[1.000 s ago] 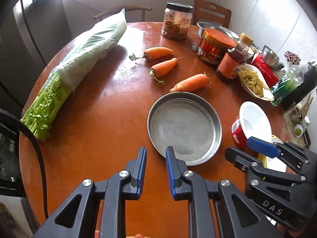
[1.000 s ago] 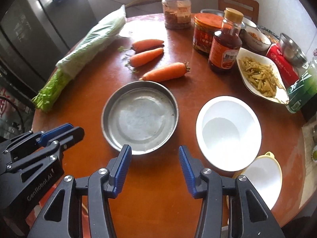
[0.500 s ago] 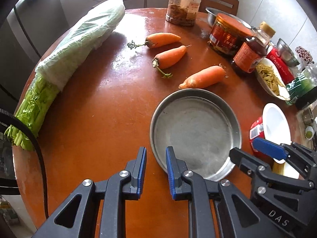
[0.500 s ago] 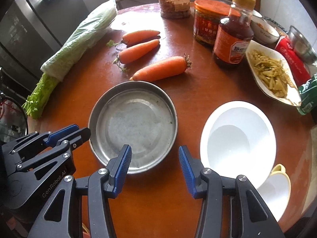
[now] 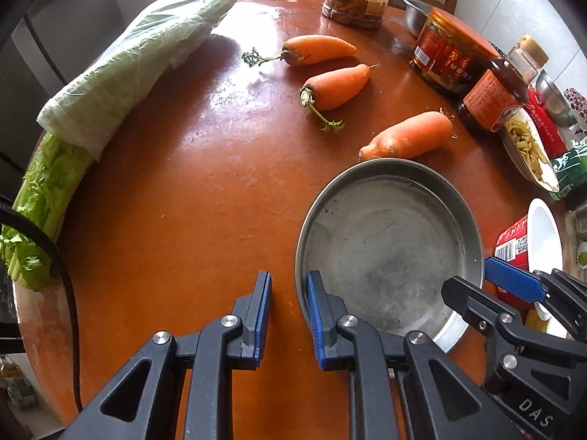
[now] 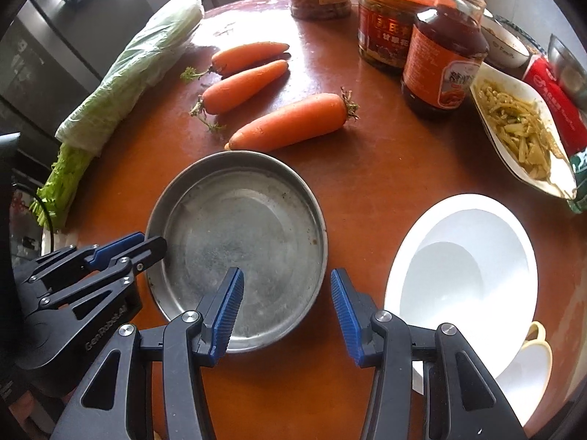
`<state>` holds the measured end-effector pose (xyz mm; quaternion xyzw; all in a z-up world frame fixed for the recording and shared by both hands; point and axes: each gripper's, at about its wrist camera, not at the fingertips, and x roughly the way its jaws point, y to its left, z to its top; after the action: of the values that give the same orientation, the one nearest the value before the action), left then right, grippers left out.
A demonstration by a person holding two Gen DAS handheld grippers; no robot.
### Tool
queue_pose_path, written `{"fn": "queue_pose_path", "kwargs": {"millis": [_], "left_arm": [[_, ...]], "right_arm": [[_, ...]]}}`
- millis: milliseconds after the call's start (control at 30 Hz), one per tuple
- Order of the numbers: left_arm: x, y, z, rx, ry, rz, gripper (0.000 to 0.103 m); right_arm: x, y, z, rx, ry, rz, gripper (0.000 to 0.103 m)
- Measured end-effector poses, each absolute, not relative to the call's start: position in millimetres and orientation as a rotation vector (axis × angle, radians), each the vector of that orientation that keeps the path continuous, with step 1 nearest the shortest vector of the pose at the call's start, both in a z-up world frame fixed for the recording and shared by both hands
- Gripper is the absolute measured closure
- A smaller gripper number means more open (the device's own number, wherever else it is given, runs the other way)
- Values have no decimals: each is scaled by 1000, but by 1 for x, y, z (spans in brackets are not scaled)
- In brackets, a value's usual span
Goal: Organize plates and bowls
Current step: 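Move the right tool to the steel pan and close on its rim, then lift the steel pan with the right tool toward the plates in the left tool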
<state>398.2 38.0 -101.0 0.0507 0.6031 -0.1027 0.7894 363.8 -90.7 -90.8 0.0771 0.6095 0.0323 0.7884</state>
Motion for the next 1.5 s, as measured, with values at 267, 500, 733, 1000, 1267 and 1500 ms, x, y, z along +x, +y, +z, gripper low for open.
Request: {"fn": "queue_pose_path", "kwargs": {"millis": [267, 500, 733, 1000, 1267, 1500], "left_arm": [[394, 25, -101, 168, 1289, -232, 83], [387, 20, -100, 182, 1288, -250, 83], [387, 25, -100, 154, 1288, -259, 83], [388, 26, -100, 165, 1286, -258, 84], [387, 31, -99, 144, 1286, -263, 91], [387, 36, -98, 128, 1291, -268, 93]], "right_arm": [[367, -89, -92, 164, 1305, 77, 52], [365, -93, -91, 178, 1307, 68, 61], [362, -98, -92, 153, 1312, 50, 80], [363, -99, -95, 129, 1320, 18, 95], [365, -101, -96, 143, 1326, 13, 96], [365, -102, -96, 149, 1327, 19, 96]]}}
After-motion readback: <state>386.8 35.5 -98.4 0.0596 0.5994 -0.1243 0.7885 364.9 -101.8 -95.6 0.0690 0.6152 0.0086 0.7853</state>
